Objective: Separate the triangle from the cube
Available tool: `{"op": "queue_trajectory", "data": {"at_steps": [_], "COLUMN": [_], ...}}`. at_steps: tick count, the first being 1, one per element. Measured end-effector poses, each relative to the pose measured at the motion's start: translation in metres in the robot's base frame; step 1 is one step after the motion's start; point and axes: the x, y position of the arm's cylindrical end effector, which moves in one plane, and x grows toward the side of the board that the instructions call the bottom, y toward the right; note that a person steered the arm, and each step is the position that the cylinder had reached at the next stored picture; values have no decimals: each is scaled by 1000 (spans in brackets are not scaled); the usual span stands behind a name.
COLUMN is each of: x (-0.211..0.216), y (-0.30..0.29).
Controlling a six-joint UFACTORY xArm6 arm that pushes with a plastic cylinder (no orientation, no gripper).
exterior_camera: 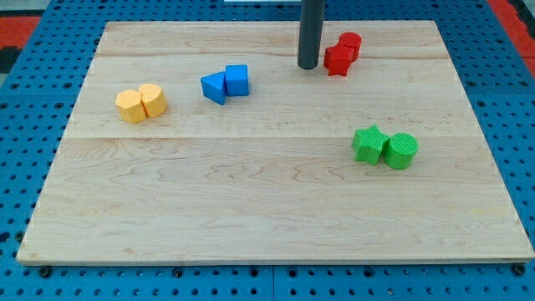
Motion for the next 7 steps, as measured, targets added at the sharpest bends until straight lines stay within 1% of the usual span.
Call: {"op": "queue_trajectory", "data": {"at_steps": [3,4,5,6,7], "x": [0,14,82,118,115], "y": [-2,-2,-5,-50,-108]}}
